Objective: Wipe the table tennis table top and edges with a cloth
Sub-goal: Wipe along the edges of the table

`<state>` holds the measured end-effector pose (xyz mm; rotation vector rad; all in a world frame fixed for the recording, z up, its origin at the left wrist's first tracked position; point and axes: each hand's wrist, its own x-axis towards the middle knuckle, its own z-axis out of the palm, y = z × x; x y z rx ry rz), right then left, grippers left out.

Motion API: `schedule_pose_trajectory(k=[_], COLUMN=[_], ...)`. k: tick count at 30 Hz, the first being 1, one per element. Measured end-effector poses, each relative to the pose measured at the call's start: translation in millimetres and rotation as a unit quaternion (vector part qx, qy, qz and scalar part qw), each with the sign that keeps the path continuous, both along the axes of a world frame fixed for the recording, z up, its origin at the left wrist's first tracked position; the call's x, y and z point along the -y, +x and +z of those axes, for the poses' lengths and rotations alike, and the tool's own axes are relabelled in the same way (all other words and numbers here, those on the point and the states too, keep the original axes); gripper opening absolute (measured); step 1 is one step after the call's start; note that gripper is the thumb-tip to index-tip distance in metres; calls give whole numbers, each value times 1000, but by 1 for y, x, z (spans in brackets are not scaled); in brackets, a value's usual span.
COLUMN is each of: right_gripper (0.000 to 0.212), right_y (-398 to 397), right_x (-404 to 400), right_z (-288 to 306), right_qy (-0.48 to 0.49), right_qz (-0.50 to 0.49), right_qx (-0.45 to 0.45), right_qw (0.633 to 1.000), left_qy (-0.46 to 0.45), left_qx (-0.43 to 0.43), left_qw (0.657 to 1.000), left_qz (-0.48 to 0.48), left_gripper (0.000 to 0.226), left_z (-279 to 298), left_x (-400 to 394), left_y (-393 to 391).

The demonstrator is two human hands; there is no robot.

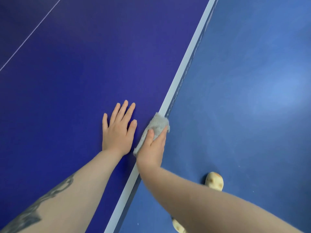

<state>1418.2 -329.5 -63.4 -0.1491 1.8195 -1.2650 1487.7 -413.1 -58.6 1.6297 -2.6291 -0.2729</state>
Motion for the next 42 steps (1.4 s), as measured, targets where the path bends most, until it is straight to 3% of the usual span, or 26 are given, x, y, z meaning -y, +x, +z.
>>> schedule_pose_trajectory(k=[4, 12, 15, 18, 23, 25, 28, 31, 35, 38, 40, 42], right_gripper=[62, 55, 43, 37, 63, 60, 46, 38, 59, 63, 54, 40], right_y=[37, -46, -54, -30, -6, -36, -87, -72, -19, -48, -79, -107], right_x=[-42, 50, 49, 14, 10, 38, 79, 71, 32, 55, 82, 101], right_z=[14, 5, 3, 9, 16, 10, 1, -1, 10, 10, 12, 14], right_qy=[25, 52, 63, 54, 35, 43, 38, 47, 27, 30, 41, 62], right_qz=[62, -24, -52, -20, 23, -2, -60, -85, -43, -18, -30, -112], right_qx=[44, -36, 4, 34, -28, -66, -49, -23, -80, -134, -107, -45], right_qw=[997, 998, 997, 998, 999, 997, 996, 995, 995, 990, 993, 991], left_qy=[7, 14, 16, 14, 6, -1, -12, -10, 7, 0, -11, -11], left_qx=[-25, 7, 17, 25, 43, 59, 91, 97, 58, 56, 61, 68], left_qw=[1000, 1000, 1000, 1000, 999, 998, 996, 994, 992, 988, 988, 988], left_qz=[5, 5, 5, 4, 2, 0, -15, -43, -112, -145, -143, -137], left_gripper=[56, 55, 54, 54, 55, 55, 56, 56, 57, 59, 58, 56], left_z=[1, 3, 2, 1, 1, 2, 2, 6, 8, 5, 4, 3], left_x=[1, 4, 3, 4, 4, 1, 1, 14, 57, 86, 92, 92], left_y=[-2, -2, -2, -2, -4, -6, -8, -13, -29, -42, -54, -68])
